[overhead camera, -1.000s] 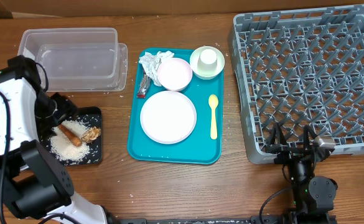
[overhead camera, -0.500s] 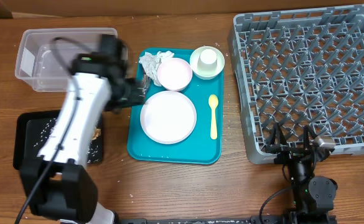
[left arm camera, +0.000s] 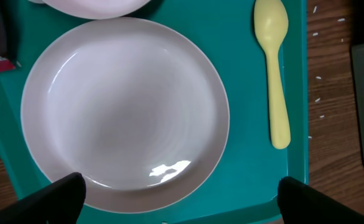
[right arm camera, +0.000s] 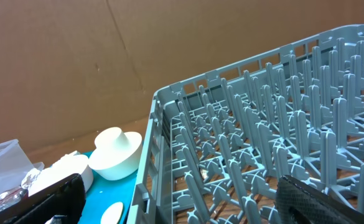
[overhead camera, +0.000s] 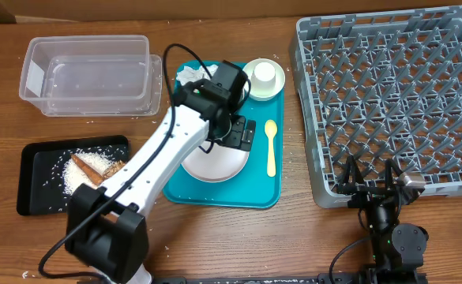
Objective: Sort waste into correct bins and load items into the dishwasher
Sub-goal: 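Move the left gripper back over the white plate on the teal tray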
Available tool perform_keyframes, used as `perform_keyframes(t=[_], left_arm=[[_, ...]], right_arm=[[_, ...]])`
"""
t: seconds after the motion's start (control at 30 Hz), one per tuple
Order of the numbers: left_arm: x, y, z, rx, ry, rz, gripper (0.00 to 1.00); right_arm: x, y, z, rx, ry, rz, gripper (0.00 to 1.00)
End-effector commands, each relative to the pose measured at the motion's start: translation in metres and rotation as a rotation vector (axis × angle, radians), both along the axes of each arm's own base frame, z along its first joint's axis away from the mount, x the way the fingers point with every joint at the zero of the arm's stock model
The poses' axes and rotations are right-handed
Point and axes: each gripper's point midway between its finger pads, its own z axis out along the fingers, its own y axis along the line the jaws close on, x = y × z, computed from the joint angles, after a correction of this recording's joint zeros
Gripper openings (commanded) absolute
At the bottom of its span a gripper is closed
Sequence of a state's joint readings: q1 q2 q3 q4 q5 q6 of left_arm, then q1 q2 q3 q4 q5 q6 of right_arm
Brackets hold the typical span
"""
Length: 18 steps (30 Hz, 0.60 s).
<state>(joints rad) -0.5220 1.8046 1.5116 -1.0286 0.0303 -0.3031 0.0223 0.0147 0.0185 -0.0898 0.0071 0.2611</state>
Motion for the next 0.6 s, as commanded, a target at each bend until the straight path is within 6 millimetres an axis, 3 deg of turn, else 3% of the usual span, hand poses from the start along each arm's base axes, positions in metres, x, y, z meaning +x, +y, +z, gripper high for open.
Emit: perform_keyframes(t=[0.0,0.1,0.23,0.43,0.57], left_arm=[[0.009,-0.002,-0.01,0.023,-0.005,-0.008,1.0],[0.023,0.01,-0.017,0.098,-0.055,0.02,1.0],[0.046,0.036,-0.009,0.18,-0.143,0.13,1.0],[0.076,0.071,0.009,0.123,-0.179,0.276,1.0],[0.09,0.076,0.007,0.015,-0.163,0.24,0.97]], right_arm=[[0.0,0.001,-0.001,-0.006,-0.008,0.005,1.0],[0.0,0.001,-0.001,-0.006,-0.008,0.005,1.0],[0.0,0.001,-0.001,-0.006,-0.008,0.005,1.0],[0.0,0.001,-0.001,-0.006,-0.008,0.005,1.0],[0.0,0.001,-0.001,-0.006,-0.008,0.005,1.0]])
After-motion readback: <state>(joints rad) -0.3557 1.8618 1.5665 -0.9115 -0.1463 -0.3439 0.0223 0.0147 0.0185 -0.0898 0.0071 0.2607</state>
